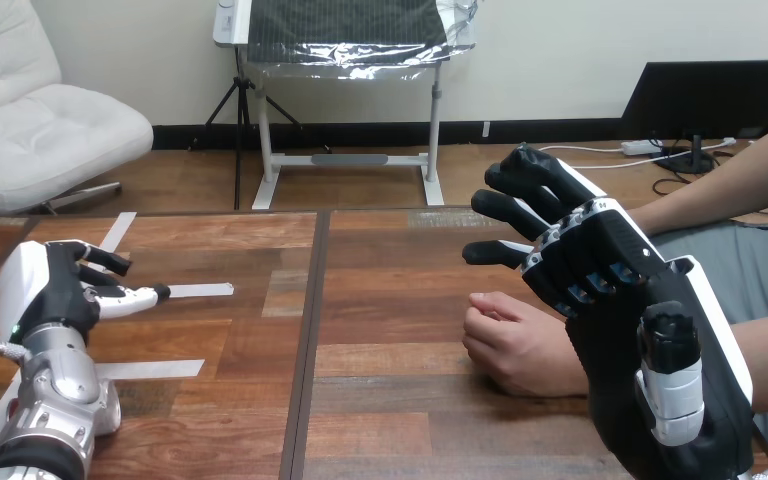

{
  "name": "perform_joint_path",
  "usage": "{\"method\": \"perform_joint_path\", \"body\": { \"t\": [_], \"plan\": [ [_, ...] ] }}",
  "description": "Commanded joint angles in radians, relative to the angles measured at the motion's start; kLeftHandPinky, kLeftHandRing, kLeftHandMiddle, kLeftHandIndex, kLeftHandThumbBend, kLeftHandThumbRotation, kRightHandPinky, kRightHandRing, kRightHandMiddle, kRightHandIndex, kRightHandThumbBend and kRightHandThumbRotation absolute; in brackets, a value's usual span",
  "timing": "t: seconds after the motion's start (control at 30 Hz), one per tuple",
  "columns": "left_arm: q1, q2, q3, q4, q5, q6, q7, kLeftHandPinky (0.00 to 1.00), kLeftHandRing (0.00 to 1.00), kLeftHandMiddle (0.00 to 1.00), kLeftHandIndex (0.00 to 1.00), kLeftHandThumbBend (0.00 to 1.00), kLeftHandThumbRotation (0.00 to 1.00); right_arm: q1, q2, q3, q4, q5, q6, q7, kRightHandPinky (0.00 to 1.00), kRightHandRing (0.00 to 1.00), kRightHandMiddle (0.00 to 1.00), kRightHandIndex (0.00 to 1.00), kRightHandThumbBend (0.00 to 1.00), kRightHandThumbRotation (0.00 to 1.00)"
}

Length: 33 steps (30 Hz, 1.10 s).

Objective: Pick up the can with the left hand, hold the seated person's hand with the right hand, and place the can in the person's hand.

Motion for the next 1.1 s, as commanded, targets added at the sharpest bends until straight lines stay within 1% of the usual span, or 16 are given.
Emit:
{"method": "perform_joint_path", "body": {
  "t": [0.0, 0.1, 0.23, 0.3, 0.33, 0.4, 0.5, 0.53, 0.57, 0.6, 0.7, 0.73, 0.77, 0.83, 0.97, 1.07],
  "plan": [
    [-0.049, 0.041, -0.025, -0.028, 0.023, -0.028, -0.031, 0.42, 0.50, 0.55, 0.56, 0.75, 0.00, -0.043, 0.011, -0.012, -0.044, -0.004, -0.014, -0.009, 0.72, 0.86, 0.87, 0.85, 0.85, 0.83],
    [-0.047, 0.047, -0.031, -0.032, 0.030, -0.029, -0.042, 0.46, 0.56, 0.61, 0.62, 0.74, 0.00, -0.043, 0.012, -0.011, -0.043, -0.006, -0.018, -0.009, 0.71, 0.86, 0.87, 0.85, 0.85, 0.83],
    [-0.045, 0.072, -0.064, -0.050, 0.068, -0.013, -0.065, 0.50, 0.60, 0.66, 0.66, 0.74, 0.01, -0.040, 0.013, -0.011, -0.041, -0.010, -0.025, -0.010, 0.71, 0.85, 0.87, 0.85, 0.84, 0.83],
    [-0.042, 0.085, -0.073, -0.062, 0.083, -0.012, -0.076, 0.54, 0.65, 0.70, 0.70, 0.74, 0.06, -0.039, 0.012, -0.012, -0.041, -0.012, -0.027, -0.011, 0.71, 0.85, 0.87, 0.85, 0.84, 0.83],
    [-0.040, 0.091, -0.075, -0.069, 0.089, -0.014, -0.081, 0.57, 0.68, 0.73, 0.73, 0.73, 0.11, -0.038, 0.011, -0.012, -0.042, -0.012, -0.027, -0.011, 0.71, 0.85, 0.87, 0.85, 0.84, 0.84],
    [-0.034, 0.105, -0.078, -0.085, 0.096, -0.023, -0.095, 0.59, 0.70, 0.74, 0.74, 0.73, 0.15, -0.036, 0.010, -0.012, -0.043, -0.008, -0.026, -0.009, 0.71, 0.85, 0.87, 0.85, 0.84, 0.84],
    [-0.022, 0.127, -0.077, -0.112, 0.099, -0.041, -0.119, 0.63, 0.73, 0.77, 0.77, 0.74, 0.23, -0.032, 0.008, -0.013, -0.047, -0.002, -0.023, -0.007, 0.71, 0.86, 0.87, 0.86, 0.84, 0.84],
    [-0.017, 0.134, -0.076, -0.121, 0.098, -0.045, -0.127, 0.65, 0.75, 0.78, 0.79, 0.75, 0.30, -0.031, 0.007, -0.013, -0.048, -0.001, -0.022, -0.008, 0.71, 0.86, 0.87, 0.86, 0.84, 0.84],
    [-0.009, 0.147, -0.074, -0.138, 0.096, -0.056, -0.141, 0.66, 0.75, 0.79, 0.79, 0.76, 0.32, -0.029, 0.007, -0.014, -0.050, -0.001, -0.021, -0.009, 0.71, 0.86, 0.87, 0.86, 0.84, 0.84],
    [-0.002, 0.157, -0.072, -0.152, 0.095, -0.062, -0.151, 0.68, 0.77, 0.80, 0.81, 0.78, 0.37, -0.027, 0.007, -0.014, -0.052, -0.001, -0.020, -0.010, 0.71, 0.86, 0.87, 0.86, 0.84, 0.84],
    [0.016, 0.177, -0.063, -0.189, 0.088, -0.068, -0.175, 0.70, 0.79, 0.82, 0.82, 0.80, 0.43, -0.025, 0.006, -0.016, -0.054, -0.001, -0.017, -0.012, 0.72, 0.87, 0.88, 0.86, 0.85, 0.85],
    [0.030, 0.188, -0.056, -0.216, 0.083, -0.073, -0.186, 0.72, 0.81, 0.83, 0.83, 0.81, 0.46, -0.024, 0.005, -0.017, -0.055, -0.001, -0.016, -0.013, 0.72, 0.87, 0.88, 0.86, 0.85, 0.85],
    [0.041, 0.195, -0.051, -0.236, 0.079, -0.075, -0.194, 0.72, 0.81, 0.83, 0.83, 0.81, 0.46, -0.023, 0.004, -0.018, -0.055, -0.001, -0.015, -0.013, 0.72, 0.87, 0.88, 0.86, 0.85, 0.85],
    [0.052, 0.201, -0.046, -0.258, 0.075, -0.076, -0.202, 0.73, 0.82, 0.84, 0.83, 0.84, 0.50, -0.021, 0.004, -0.018, -0.055, -0.001, -0.015, -0.013, 0.72, 0.87, 0.88, 0.86, 0.85, 0.85],
    [0.101, 0.233, -0.025, -0.336, 0.059, -0.102, -0.226, 0.74, 0.83, 0.85, 0.84, 0.88, 0.55, -0.020, 0.003, -0.018, -0.051, 0.002, -0.016, -0.010, 0.73, 0.87, 0.88, 0.87, 0.85, 0.84],
    [0.132, 0.252, -0.016, -0.389, 0.060, -0.102, -0.237, 0.74, 0.83, 0.85, 0.84, 0.90, 0.57, -0.023, 0.004, -0.016, -0.047, 0.005, -0.016, -0.007, 0.73, 0.88, 0.88, 0.87, 0.85, 0.84]
  ]
}}
